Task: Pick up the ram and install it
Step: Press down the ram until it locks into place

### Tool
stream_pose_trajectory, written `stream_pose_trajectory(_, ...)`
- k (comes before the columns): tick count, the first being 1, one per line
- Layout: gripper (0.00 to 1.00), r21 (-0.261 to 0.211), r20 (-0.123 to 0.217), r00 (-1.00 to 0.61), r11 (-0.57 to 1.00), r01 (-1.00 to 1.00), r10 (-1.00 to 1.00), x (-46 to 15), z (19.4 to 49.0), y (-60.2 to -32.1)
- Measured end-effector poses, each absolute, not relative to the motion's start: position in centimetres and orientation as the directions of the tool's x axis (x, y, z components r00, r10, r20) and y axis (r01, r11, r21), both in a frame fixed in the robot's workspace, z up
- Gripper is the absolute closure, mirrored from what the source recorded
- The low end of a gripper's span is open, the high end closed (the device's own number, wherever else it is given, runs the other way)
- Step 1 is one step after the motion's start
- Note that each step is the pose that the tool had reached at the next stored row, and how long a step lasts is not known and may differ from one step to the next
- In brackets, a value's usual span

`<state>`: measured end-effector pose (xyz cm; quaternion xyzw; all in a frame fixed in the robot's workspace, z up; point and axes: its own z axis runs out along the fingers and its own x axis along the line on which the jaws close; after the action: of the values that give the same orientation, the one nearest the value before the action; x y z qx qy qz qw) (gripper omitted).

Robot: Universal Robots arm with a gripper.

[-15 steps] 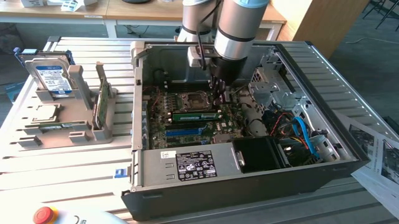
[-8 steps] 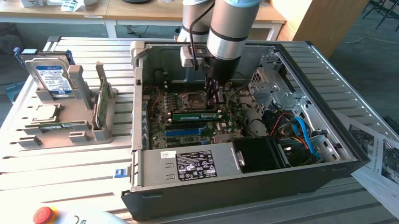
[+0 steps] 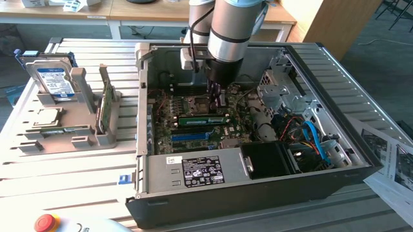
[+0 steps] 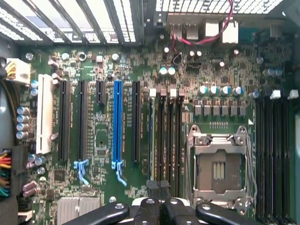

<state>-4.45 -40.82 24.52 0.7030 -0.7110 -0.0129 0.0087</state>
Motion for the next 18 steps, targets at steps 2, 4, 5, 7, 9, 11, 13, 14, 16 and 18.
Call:
stream_pose_trajectory(2,0.89,0.031,-0.006,-0.011,0.011,-0.999,-1.000,-4.8,24.5,-40.8)
stream_pose_trajectory(4,0.89,0.031,-0.006,-0.011,0.011,-0.999,-1.000,-5.1,24.5,-40.8)
stream_pose_trajectory(5,0.89,0.031,-0.006,-0.011,0.011,-0.999,-1.000,-5.2,24.5,-40.8)
stream_pose_trajectory(7,0.89,0.031,-0.006,-0.011,0.011,-0.999,-1.000,-5.4,24.5,-40.8)
stream_pose_trajectory(9,0.89,0.031,-0.006,-0.011,0.011,-0.999,-1.000,-5.7,24.5,-40.8)
stream_pose_trajectory(11,0.89,0.031,-0.006,-0.011,0.011,-0.999,-1.000,-6.0,24.5,-40.8)
stream_pose_trajectory(13,0.89,0.031,-0.006,-0.011,0.011,-0.999,-1.000,-6.4,24.5,-40.8)
stream_pose_trajectory(14,0.89,0.031,-0.006,-0.011,0.011,-0.999,-1.000,-6.5,24.5,-40.8)
stream_pose_trajectory(16,0.89,0.031,-0.006,-0.011,0.011,-0.999,-1.000,-6.6,24.5,-40.8)
stream_pose_trajectory(18,0.89,0.031,-0.006,-0.011,0.011,-0.999,-1.000,-6.6,24.5,-40.8)
